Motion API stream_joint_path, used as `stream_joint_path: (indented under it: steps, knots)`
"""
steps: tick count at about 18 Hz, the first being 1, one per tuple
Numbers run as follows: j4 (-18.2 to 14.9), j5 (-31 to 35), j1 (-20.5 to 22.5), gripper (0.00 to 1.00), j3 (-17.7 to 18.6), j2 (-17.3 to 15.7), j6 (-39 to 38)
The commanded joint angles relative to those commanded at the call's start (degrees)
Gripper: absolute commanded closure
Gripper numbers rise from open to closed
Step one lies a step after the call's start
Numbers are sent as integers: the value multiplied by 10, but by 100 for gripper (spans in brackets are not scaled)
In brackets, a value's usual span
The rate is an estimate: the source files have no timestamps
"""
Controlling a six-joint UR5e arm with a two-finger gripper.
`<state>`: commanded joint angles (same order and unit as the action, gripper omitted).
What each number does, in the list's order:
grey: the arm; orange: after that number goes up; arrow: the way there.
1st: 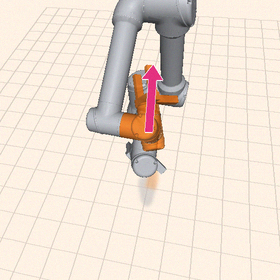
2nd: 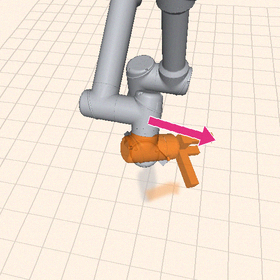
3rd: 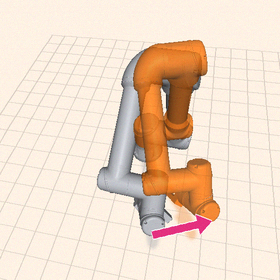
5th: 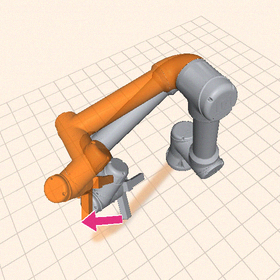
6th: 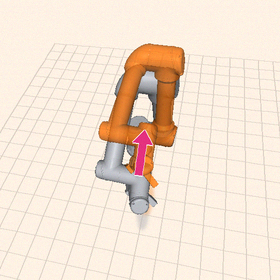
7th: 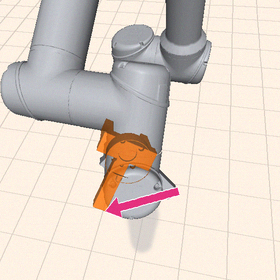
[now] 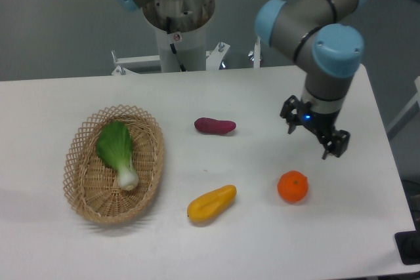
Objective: Place the sweet potato on the table
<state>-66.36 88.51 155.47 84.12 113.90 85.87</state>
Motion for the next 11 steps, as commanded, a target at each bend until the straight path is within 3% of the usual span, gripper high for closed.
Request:
stream_joint_path:
  steps: [3, 11]
  knots:
    - [-1, 0, 5, 0, -16, 12, 1]
    - [0, -2, 18, 0, -17, 16, 17]
